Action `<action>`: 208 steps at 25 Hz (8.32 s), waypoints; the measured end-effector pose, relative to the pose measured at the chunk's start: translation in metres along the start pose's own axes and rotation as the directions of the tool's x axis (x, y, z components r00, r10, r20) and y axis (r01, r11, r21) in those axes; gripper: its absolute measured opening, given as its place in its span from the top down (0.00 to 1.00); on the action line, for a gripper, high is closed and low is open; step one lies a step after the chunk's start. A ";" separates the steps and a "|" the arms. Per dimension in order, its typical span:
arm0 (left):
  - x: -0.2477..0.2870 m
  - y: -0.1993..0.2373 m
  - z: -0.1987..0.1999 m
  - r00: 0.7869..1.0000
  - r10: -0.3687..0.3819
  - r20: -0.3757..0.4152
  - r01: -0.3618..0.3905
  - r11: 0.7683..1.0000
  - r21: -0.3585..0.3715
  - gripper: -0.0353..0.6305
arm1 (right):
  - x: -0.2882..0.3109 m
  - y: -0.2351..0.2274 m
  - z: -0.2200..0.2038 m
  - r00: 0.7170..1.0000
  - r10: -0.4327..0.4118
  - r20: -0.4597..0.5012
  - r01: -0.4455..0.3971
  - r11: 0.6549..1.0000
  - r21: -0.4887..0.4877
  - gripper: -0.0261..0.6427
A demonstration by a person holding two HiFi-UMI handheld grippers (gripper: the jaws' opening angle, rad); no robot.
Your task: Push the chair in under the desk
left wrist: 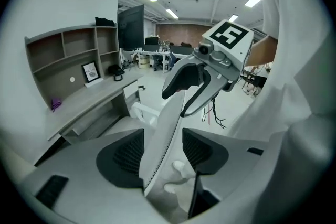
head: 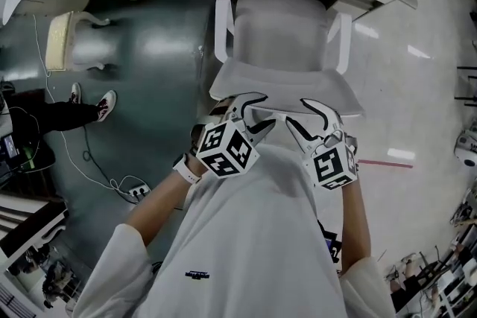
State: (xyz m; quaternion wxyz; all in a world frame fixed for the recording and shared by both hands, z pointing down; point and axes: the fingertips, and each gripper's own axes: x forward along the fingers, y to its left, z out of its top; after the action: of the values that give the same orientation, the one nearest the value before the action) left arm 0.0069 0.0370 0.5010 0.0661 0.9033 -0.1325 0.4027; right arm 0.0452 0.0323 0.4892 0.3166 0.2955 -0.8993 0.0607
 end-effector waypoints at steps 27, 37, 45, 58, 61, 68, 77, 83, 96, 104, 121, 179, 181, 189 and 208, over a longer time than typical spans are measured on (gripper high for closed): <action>0.068 0.006 -0.051 0.981 0.101 -0.164 -0.053 0.960 0.276 0.76 | 0.054 0.006 -0.083 0.962 -0.031 -0.273 -0.058 0.949 -0.310 0.77; 0.085 0.041 -0.036 0.980 0.109 -0.165 -0.064 0.964 0.257 0.76 | 0.068 -0.034 -0.078 0.962 -0.034 -0.272 -0.050 0.954 -0.295 0.77; 0.090 0.084 -0.026 0.980 0.118 -0.158 -0.069 0.956 0.286 0.76 | 0.089 -0.068 -0.063 0.963 -0.026 -0.270 -0.049 0.962 -0.267 0.76; 0.096 0.141 -0.020 0.978 0.122 -0.172 -0.072 0.960 0.272 0.69 | 0.117 -0.101 -0.041 0.968 -0.138 -0.209 0.064 0.943 -0.326 0.77; 0.100 0.154 -0.016 0.975 0.095 -0.203 -0.042 0.967 0.250 0.70 | 0.122 -0.115 -0.038 0.966 -0.148 -0.210 0.072 0.942 -0.329 0.77; 0.108 0.162 -0.007 0.971 0.076 -0.228 -0.017 0.968 0.250 0.73 | 0.122 -0.131 -0.038 0.971 -0.127 -0.200 0.046 0.929 -0.367 0.78; 0.104 0.150 -0.012 0.971 0.073 -0.229 -0.016 0.970 0.244 0.74 | 0.119 -0.119 -0.042 0.981 -0.075 -0.180 -0.004 0.917 -0.399 0.78; 0.104 0.148 -0.014 0.968 0.049 -0.247 0.009 0.973 0.229 0.74 | 0.121 -0.117 -0.044 0.982 -0.033 -0.184 -0.041 0.923 -0.384 0.79; 0.105 0.151 -0.013 0.965 0.063 -0.255 -0.014 0.982 0.189 0.72 | 0.122 -0.119 -0.043 0.985 -0.008 -0.175 -0.066 0.909 -0.412 0.80; 0.101 0.187 -0.016 0.961 0.061 -0.269 -0.008 0.982 0.191 0.70 | 0.145 -0.132 -0.025 0.989 -0.004 -0.148 -0.051 0.929 -0.366 0.80; 0.098 0.186 -0.017 0.969 0.081 -0.234 -0.033 0.978 0.204 0.71 | 0.146 -0.131 -0.024 0.987 0.027 -0.160 -0.084 0.929 -0.360 0.80; 0.154 0.378 0.082 0.980 0.187 -0.070 -0.170 0.965 0.198 0.64 | 0.216 -0.339 0.031 0.961 -0.253 -0.109 0.174 0.863 -0.474 0.69; 0.144 0.374 0.088 0.977 0.213 -0.009 -0.209 0.964 0.162 0.64 | 0.206 -0.337 0.043 0.961 -0.267 -0.071 0.208 0.869 -0.449 0.69; 0.092 0.320 0.098 0.948 0.269 0.167 -0.278 0.960 0.031 0.80 | 0.160 -0.306 0.086 0.948 -0.312 0.065 0.310 0.859 -0.408 0.69; -0.065 0.195 0.111 0.794 0.437 0.424 -0.293 0.885 -0.362 0.94 | 0.012 -0.182 0.139 0.835 -0.501 0.227 0.498 0.864 0.077 0.94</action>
State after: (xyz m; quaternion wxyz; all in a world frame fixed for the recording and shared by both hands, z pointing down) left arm -0.0124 -0.1623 0.3809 0.0761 0.9138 -0.3734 0.1408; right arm 0.0669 -0.1635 0.3727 0.2087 0.5272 -0.8220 -0.0534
